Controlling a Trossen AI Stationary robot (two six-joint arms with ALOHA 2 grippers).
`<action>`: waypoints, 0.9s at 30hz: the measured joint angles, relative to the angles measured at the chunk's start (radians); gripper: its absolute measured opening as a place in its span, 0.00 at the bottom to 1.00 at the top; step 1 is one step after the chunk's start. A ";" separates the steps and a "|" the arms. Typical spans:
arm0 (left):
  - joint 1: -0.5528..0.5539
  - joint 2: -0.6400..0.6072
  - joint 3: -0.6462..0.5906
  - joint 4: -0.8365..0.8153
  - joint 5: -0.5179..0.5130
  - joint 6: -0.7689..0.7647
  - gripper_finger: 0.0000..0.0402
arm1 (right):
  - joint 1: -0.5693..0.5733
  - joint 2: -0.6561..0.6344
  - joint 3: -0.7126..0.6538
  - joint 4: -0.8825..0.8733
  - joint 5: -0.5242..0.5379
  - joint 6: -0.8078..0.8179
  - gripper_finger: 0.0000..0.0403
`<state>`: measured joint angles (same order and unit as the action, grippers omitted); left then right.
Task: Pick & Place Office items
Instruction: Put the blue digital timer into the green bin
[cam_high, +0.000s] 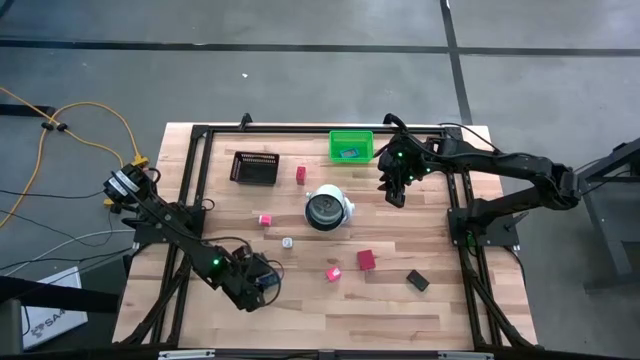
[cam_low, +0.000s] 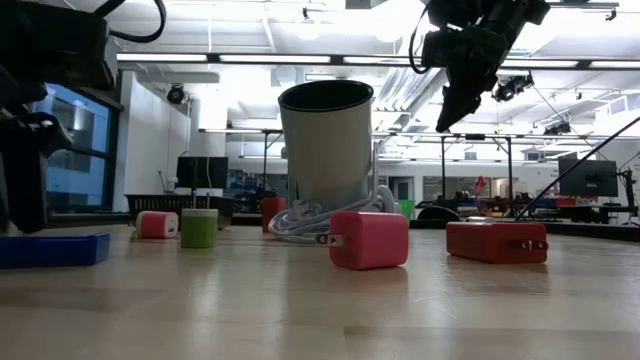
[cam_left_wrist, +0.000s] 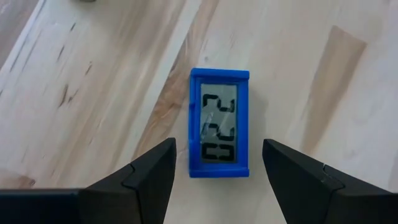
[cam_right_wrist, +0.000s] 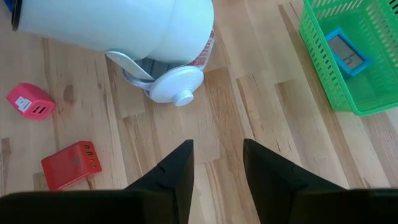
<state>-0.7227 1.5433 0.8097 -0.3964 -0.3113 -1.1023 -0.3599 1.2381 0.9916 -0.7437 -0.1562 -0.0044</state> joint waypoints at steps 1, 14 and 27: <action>0.000 0.007 0.000 0.000 0.000 0.001 0.58 | 0.000 0.000 0.000 0.000 0.000 0.000 0.31; 0.000 0.044 0.000 0.001 0.003 0.012 0.58 | 0.000 0.000 0.000 0.000 0.000 0.000 0.31; -0.001 0.081 0.003 -0.004 0.018 0.021 0.57 | 0.000 0.000 -0.001 0.018 0.000 0.000 0.31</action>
<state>-0.7235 1.6241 0.8127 -0.4000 -0.2935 -1.0810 -0.3599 1.2381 0.9909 -0.7258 -0.1559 -0.0048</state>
